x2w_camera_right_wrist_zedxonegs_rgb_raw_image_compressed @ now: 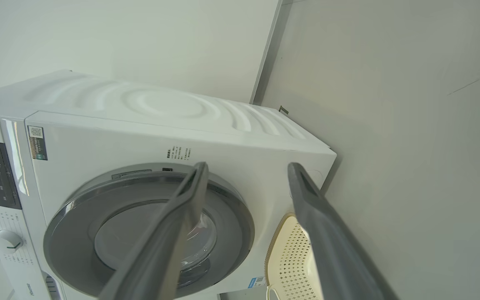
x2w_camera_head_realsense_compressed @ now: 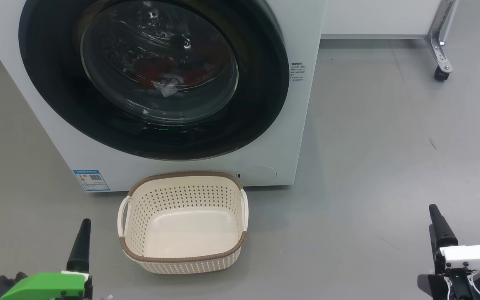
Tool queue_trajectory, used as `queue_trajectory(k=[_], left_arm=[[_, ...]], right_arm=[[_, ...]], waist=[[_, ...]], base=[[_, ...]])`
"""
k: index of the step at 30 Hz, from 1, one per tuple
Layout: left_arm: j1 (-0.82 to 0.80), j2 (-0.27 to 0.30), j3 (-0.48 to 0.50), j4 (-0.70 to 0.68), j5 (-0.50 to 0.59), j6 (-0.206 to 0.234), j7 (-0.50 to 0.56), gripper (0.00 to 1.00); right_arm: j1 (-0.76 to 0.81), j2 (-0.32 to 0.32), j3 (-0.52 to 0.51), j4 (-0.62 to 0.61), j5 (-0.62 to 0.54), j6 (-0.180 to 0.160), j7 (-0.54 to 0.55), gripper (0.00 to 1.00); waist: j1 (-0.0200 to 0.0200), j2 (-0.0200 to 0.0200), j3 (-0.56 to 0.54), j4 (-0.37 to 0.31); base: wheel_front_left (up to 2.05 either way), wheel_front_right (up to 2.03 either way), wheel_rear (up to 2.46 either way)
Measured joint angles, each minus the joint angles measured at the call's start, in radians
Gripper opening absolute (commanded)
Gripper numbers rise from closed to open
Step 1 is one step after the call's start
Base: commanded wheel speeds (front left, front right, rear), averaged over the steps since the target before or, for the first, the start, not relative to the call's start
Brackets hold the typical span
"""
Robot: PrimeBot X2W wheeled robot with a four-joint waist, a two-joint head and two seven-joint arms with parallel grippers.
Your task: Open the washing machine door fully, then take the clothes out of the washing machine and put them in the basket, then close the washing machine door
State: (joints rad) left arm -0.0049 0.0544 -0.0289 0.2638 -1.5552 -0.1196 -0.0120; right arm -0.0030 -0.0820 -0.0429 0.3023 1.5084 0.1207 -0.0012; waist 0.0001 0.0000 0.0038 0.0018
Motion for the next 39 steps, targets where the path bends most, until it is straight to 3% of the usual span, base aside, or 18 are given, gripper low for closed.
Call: queue_trajectory(k=[12,18,39], left_arm=[[-0.013,0.05,-0.039,-0.031,0.233,0.002,-0.035,1.0],[-0.025,0.07,-0.06,-0.054,0.37,0.028,-0.056,1.0],[-0.026,0.073,-0.148,-0.08,0.689,0.09,-0.116,1.0]], right_arm=[[-0.02,-0.059,0.058,-0.015,-0.235,-0.031,-0.042,1.0],[-0.034,-0.087,0.107,-0.026,-0.362,-0.048,-0.06,1.0],[-0.041,-0.093,0.203,-0.024,-0.633,-0.099,-0.12,1.0]], waist=[[0.0,0.0,0.002,0.001],[0.0,0.0,0.003,0.002],[0.0,0.0,0.003,0.005]], base=[[0.0,0.0,0.0],[0.0,0.0,0.0],[0.0,0.0,0.0]])
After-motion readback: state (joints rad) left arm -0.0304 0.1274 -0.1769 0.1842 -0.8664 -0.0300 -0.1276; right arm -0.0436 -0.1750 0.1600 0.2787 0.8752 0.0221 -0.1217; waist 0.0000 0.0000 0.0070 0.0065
